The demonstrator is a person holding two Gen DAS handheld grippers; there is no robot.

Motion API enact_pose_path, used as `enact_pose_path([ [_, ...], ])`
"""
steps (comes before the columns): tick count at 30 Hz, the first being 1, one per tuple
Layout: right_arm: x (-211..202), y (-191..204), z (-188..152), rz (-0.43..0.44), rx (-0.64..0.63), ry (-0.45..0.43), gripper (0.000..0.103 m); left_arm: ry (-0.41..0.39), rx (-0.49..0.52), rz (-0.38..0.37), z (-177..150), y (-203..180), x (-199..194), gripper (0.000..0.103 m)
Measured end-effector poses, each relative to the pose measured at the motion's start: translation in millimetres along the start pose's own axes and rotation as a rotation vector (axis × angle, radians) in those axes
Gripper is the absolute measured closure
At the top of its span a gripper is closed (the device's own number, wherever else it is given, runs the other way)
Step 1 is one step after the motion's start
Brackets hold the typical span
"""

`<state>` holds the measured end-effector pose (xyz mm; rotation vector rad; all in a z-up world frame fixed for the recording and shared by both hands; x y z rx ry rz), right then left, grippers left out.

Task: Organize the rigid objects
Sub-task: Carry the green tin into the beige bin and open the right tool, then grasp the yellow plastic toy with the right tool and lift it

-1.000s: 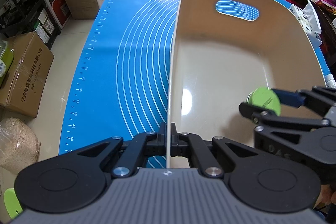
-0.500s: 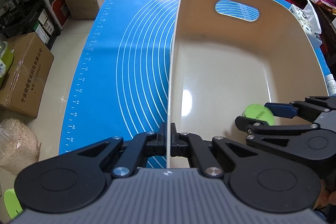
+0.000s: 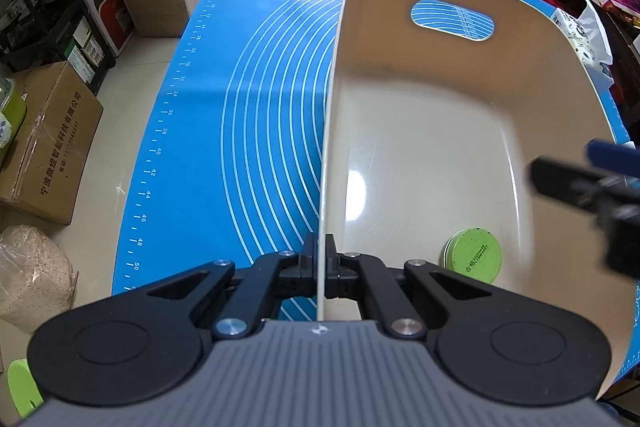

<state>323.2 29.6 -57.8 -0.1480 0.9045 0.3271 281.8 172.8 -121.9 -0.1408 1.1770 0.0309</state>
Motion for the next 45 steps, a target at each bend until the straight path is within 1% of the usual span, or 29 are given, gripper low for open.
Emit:
enact_pose_path([
  [5,-25.5,-26.1,3.8,-0.037,0.036,-0.064,0.026,0.0,0.0,0.0,0.0,-0.2,0.0,0.1],
  [10,-45.9,-62.1,-10.0,-0.1,0.071,-0.116,0.023,0.0,0.001,0.0,0.1,0.1,0.0,0.1],
  [12,-51.5,-77.2,-15.7,-0.123,0.084,-0.116,0.021,0.0,0.0,-0.001,0.2,0.2,0.0,0.1],
  [15,-57.5,-101.5,-26.0,-0.178,0.097,-0.11,0.021,0.002,-0.004,-0.002,0.0,-0.1,0.1,0.1],
  [19,-63.7,-132.1,-40.7,-0.208,0.167,-0.116,0.019,0.0,-0.002,-0.003,-0.5,0.1,-0.1,0.1],
  [24,-50.9,-152.6,-67.6,-0.254,0.211,-0.076,0.019,0.001,-0.004,-0.005,-0.4,0.7,-0.2,0.1],
  [27,-38.1,-163.0,-87.3,-0.278,0.242,-0.036,0.019,0.001,-0.003,-0.005,-0.3,0.9,0.0,0.1],
  [35,-9.5,-185.5,-138.6,-0.312,0.344,0.048,0.021,0.0,-0.002,-0.003,-0.2,0.8,0.0,0.1],
  [39,-2.1,-192.4,-147.3,-0.294,0.384,0.042,0.025,0.0,0.001,0.003,-0.3,1.4,0.2,0.1],
  [43,1.6,-193.6,-147.3,-0.33,0.344,0.027,0.026,-0.001,0.005,0.009,-0.4,-0.8,0.0,0.1],
  [45,5.8,-197.3,-146.3,-0.333,0.347,0.025,0.028,0.0,0.004,0.009,-0.6,-1.8,-0.3,0.1],
])
Point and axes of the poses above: each gripper's, at about its wrist camera, not at the fingertips, and x roughly the way its jaws point, y to its left, z to its top, the point moved 10 cm from there along x, roughly the way its jaws point, and after that the axes turned 7 degrees about -x, right-handed, at the moved point
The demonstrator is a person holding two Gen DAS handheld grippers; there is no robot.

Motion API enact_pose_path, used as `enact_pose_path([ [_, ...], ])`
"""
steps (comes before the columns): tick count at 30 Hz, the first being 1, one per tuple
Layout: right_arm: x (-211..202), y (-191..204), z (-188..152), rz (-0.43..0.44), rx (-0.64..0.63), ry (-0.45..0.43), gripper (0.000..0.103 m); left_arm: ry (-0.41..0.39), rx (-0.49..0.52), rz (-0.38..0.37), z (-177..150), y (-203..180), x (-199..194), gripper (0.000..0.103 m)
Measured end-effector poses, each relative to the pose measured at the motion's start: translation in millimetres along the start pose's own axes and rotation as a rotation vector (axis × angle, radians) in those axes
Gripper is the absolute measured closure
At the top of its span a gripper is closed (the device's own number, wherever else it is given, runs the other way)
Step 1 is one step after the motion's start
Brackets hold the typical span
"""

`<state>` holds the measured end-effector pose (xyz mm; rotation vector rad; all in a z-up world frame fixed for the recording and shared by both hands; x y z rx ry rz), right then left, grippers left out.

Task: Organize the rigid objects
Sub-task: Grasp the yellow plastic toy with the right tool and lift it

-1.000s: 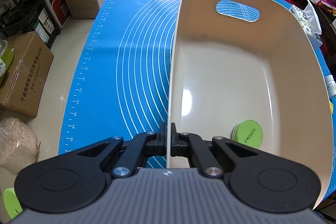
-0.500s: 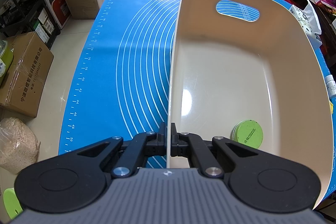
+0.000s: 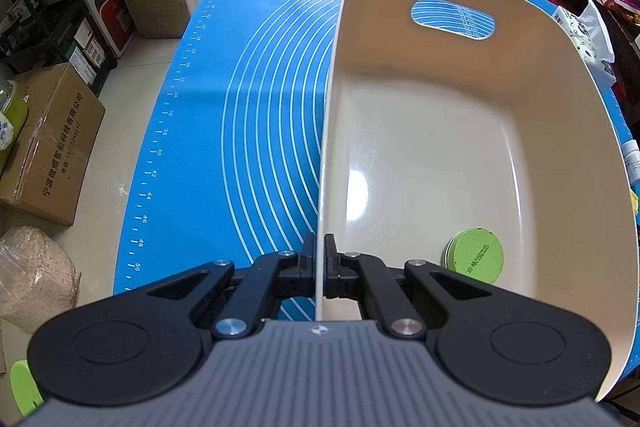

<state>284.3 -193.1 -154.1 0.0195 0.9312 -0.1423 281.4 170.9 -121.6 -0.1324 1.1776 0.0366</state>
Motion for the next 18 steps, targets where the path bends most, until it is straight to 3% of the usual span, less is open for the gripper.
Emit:
enact_pose_path([
  [8,22.9,-1.0,1.5,-0.012,0.021,0.031,0.042,0.0,-0.001,-0.002,0.0,-0.1,0.0,0.1],
  [11,30.9,0.7,-1.5,0.003,0.029,0.049,0.054,0.0,-0.001,-0.002,-0.1,0.0,0.0,0.1],
  [13,32.0,2.6,-0.8,0.002,0.017,0.042,0.069,0.0,-0.001,-0.002,-0.1,0.1,-0.1,0.1],
  [18,26.6,2.5,1.1,0.006,0.008,0.012,0.071,0.0,-0.002,-0.002,0.0,-0.1,0.1,0.1],
])
Point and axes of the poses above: each gripper's, at about its wrist camera, not at the fingertips, and x roughly the way its jaws point, y to its left, z to its top, the point moved 10 cm from there along x, roughly the way its jaws point, and after that the axes turned 7 degrees about -x, right-handed, at the moved point
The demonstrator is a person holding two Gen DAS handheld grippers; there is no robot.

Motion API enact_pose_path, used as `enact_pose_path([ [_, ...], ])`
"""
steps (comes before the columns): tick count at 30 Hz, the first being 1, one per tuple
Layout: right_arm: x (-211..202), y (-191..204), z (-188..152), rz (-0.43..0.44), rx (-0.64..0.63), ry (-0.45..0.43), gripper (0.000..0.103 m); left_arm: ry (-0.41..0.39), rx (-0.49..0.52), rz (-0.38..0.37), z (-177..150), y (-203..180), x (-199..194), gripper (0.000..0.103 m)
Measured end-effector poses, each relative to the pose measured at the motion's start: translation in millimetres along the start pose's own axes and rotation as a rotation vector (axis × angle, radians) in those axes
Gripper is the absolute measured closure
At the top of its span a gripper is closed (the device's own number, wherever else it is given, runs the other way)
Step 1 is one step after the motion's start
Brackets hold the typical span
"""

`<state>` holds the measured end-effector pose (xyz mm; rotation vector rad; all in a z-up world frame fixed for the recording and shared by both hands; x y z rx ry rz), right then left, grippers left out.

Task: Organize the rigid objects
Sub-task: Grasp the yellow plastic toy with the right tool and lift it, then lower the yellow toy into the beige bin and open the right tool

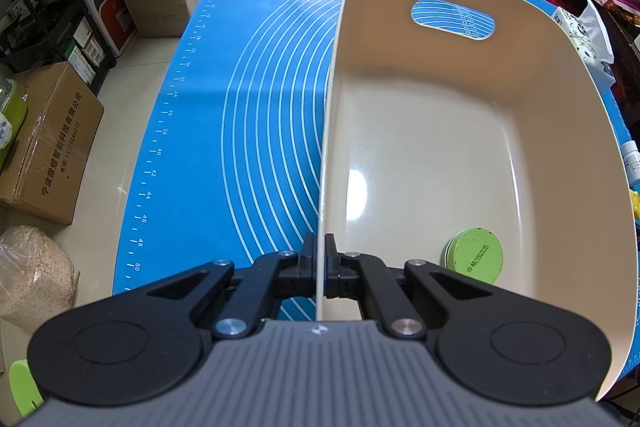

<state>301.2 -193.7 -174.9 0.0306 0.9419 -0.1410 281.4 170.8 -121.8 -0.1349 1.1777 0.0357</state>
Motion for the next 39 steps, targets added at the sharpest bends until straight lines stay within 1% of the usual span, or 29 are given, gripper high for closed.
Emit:
enact_pose_path([
  [7,-23.8,-4.7,15.7,-0.013,0.021,-0.071,0.071,0.001,0.0,0.001,0.0,0.1,0.0,0.1],
  [12,-47.5,0.2,33.7,0.015,0.032,-0.124,0.071,0.0,0.002,0.001,-0.4,0.0,0.4,0.1],
  [15,-66.5,11.3,50.7,0.039,0.017,-0.175,0.071,0.0,0.002,0.001,-0.6,-0.1,0.5,0.1],
  [19,-90.0,34.0,75.6,0.084,-0.017,-0.245,0.071,0.001,0.0,-0.001,-0.4,-0.1,0.5,0.1],
  [27,-123.0,86.8,108.6,0.185,-0.1,-0.334,0.071,-0.001,0.0,-0.005,0.5,-0.2,-0.4,0.1],
  [32,-133.1,122.9,120.9,0.245,-0.153,-0.354,0.071,-0.002,0.004,-0.002,0.5,0.3,0.0,0.1],
  [36,-131.7,158.3,122.0,0.279,-0.253,-0.341,0.071,-0.003,0.005,-0.002,0.7,0.3,0.1,0.1],
  [39,-131.4,182.5,119.6,0.307,-0.298,-0.33,0.071,-0.004,0.006,-0.001,0.6,-0.7,0.2,0.1],
])
Point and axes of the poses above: each gripper's, at about its wrist camera, not at the fingertips, and x roughly the way its jaws point, y to its left, z to its top, the point moved 10 cm from there along x, roughly the way its jaws point, and after that the axes turned 7 degrees about -x, right-handed, at the moved point
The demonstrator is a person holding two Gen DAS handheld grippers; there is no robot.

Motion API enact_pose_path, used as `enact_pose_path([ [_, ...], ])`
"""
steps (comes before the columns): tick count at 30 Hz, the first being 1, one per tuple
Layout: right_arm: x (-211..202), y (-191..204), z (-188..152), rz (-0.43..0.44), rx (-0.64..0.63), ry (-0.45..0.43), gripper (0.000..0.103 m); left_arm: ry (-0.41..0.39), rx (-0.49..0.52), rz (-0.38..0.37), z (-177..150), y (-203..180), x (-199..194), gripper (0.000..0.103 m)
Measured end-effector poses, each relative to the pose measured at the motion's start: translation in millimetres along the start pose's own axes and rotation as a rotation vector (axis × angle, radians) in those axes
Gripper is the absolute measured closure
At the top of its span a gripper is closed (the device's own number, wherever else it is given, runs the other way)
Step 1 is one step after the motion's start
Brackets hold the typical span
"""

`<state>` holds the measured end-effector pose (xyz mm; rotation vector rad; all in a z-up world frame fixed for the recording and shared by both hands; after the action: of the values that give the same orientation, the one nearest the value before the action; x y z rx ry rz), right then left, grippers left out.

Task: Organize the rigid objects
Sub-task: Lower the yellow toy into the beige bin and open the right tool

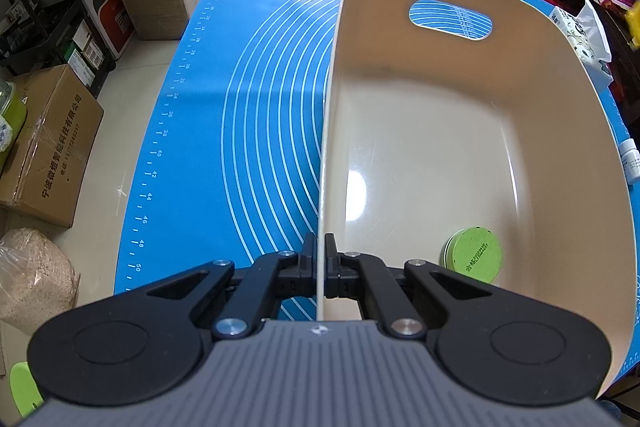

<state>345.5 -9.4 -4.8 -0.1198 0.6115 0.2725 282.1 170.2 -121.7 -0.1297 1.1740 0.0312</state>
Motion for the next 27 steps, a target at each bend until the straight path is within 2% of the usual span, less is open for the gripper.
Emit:
enact_pose_path([
  [5,12.8,40.3,-2.7,0.042,-0.056,0.028,0.071,-0.002,0.004,0.003,-0.3,-1.0,-0.4,0.1],
  [13,40.2,76.2,-24.5,0.094,-0.12,0.127,0.071,-0.002,0.002,0.002,-0.5,-0.5,-0.7,0.1],
  [19,58.8,90.5,-45.8,0.13,-0.129,0.204,0.071,-0.002,0.002,0.002,-0.3,-0.2,-0.9,0.1],
  [27,85.2,90.5,-77.0,0.151,-0.09,0.375,0.071,-0.004,0.007,0.007,-0.2,-1.6,-1.9,0.1],
])
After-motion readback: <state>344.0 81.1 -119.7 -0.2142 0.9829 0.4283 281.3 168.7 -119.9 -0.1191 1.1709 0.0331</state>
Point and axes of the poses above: each gripper's, at about its wrist camera, not at the fingertips, and x roughly the way its jaws point, y to its left, z to its top, the point moved 10 cm from there along x, roughly the way its jaws point, and after that the axes turned 7 degrees about -x, right-handed, at the moved point
